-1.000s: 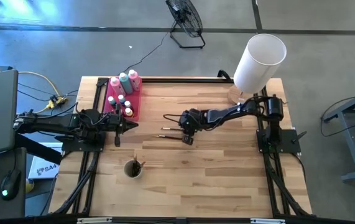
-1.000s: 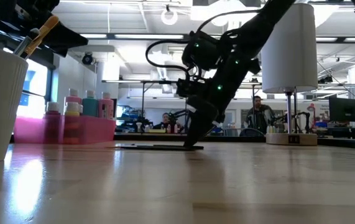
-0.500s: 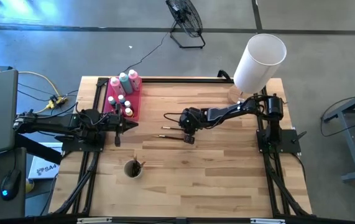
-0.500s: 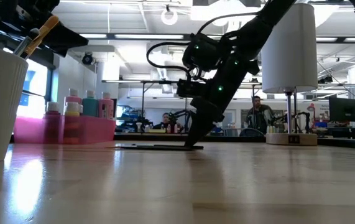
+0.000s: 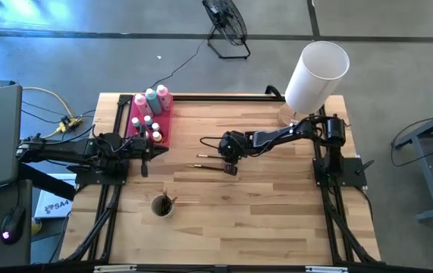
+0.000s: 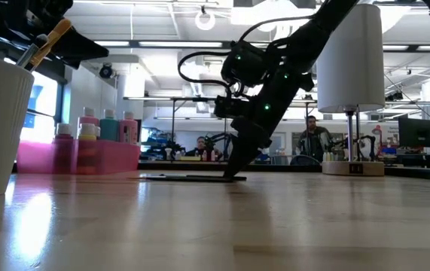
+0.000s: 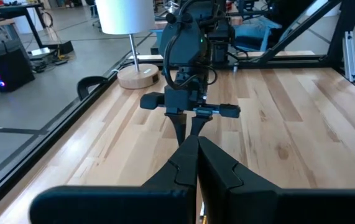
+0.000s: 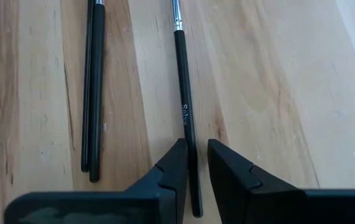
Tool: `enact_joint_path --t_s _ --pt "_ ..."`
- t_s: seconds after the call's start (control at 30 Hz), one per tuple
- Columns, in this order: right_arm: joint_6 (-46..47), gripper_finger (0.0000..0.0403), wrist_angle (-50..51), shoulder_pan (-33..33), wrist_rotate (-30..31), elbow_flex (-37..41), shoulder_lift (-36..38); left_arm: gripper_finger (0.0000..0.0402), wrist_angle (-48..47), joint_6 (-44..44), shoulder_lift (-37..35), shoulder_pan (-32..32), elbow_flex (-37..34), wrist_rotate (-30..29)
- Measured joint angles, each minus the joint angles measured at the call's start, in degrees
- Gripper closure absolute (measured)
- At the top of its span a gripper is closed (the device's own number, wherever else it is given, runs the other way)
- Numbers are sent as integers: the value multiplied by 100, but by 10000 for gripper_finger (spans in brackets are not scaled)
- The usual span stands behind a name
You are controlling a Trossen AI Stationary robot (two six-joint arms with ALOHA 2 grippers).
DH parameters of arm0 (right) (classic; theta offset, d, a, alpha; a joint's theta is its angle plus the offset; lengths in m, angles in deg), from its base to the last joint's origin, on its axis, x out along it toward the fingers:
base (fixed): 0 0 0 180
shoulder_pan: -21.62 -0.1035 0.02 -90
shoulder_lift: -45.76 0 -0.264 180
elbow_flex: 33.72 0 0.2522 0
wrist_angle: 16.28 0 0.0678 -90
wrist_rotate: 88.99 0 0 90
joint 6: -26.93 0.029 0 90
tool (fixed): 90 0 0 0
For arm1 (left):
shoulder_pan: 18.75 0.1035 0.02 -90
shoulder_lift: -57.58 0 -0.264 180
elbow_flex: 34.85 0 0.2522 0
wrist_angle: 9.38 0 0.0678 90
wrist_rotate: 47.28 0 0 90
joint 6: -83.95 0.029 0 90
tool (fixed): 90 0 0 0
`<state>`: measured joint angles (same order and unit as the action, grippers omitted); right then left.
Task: Pick & Place Paint Supplies
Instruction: Put the silver paintbrush into the light brown cup
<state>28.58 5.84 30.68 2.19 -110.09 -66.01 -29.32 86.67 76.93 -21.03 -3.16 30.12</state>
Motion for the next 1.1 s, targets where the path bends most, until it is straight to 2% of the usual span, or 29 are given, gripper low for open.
enact_joint_path --t_s 0.9,1.1 --pt "25 346 -115 -3 -111 7 -9 394 0 0 0 1 0 -4" --pt "-28 308 -233 -4 -111 13 -13 394 -7 0 0 2 0 -4"
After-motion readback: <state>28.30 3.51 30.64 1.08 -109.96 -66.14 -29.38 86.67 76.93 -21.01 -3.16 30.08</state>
